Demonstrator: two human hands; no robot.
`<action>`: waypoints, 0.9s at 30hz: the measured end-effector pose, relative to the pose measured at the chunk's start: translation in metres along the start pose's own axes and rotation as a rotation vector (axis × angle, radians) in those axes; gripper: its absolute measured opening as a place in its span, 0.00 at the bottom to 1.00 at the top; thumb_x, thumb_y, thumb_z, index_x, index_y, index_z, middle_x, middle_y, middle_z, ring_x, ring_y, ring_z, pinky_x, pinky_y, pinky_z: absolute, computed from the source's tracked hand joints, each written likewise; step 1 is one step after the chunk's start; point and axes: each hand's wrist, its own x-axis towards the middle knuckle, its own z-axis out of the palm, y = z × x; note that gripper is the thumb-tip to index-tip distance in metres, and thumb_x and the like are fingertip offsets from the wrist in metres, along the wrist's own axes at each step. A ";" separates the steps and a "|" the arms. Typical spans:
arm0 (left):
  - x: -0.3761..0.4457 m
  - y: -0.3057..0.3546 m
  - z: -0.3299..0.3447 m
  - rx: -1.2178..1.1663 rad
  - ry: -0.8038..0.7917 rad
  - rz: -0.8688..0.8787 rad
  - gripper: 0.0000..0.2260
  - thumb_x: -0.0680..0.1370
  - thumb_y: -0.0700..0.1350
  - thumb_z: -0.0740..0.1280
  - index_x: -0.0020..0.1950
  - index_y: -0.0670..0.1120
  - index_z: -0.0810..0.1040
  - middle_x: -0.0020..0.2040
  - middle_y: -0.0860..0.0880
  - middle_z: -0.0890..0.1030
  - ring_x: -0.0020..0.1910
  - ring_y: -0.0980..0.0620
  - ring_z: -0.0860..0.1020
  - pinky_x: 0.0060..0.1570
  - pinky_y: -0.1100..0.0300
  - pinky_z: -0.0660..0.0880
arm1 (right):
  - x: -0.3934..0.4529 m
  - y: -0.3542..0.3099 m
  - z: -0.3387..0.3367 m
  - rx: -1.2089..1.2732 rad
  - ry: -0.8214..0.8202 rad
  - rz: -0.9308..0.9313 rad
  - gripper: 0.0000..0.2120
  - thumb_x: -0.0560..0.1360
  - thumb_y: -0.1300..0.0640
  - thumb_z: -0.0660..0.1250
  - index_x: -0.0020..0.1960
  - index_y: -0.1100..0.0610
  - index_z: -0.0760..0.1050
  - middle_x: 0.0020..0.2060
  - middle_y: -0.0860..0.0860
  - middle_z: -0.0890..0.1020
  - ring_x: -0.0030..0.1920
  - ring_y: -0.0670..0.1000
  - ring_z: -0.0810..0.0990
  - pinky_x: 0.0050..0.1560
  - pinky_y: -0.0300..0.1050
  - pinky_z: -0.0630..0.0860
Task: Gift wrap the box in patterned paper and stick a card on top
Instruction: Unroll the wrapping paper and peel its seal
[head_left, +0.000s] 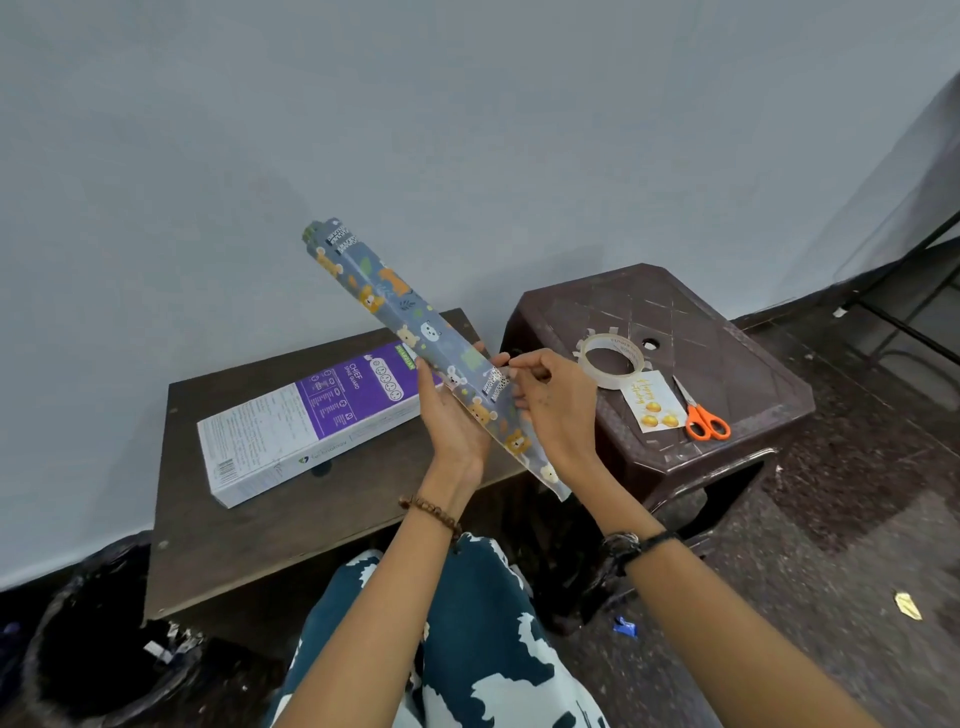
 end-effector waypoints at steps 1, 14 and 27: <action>0.000 0.000 -0.002 -0.009 -0.007 -0.010 0.27 0.79 0.62 0.48 0.54 0.44 0.77 0.41 0.43 0.83 0.40 0.49 0.81 0.48 0.54 0.75 | -0.001 -0.001 0.001 -0.011 -0.002 -0.001 0.07 0.75 0.61 0.65 0.43 0.53 0.80 0.34 0.49 0.82 0.37 0.50 0.81 0.42 0.56 0.80; -0.007 0.007 0.007 -0.090 0.092 0.097 0.20 0.79 0.60 0.51 0.43 0.46 0.73 0.30 0.51 0.77 0.29 0.57 0.76 0.31 0.65 0.75 | -0.028 -0.002 0.017 -0.435 0.041 -0.484 0.13 0.77 0.56 0.59 0.48 0.60 0.81 0.41 0.52 0.83 0.35 0.50 0.82 0.31 0.48 0.79; -0.001 0.004 0.006 -0.103 0.160 0.151 0.19 0.79 0.60 0.52 0.43 0.46 0.69 0.35 0.48 0.71 0.27 0.57 0.72 0.26 0.67 0.72 | -0.033 0.009 0.015 -0.545 0.060 -0.768 0.19 0.81 0.55 0.53 0.46 0.63 0.80 0.36 0.54 0.81 0.28 0.50 0.78 0.22 0.44 0.74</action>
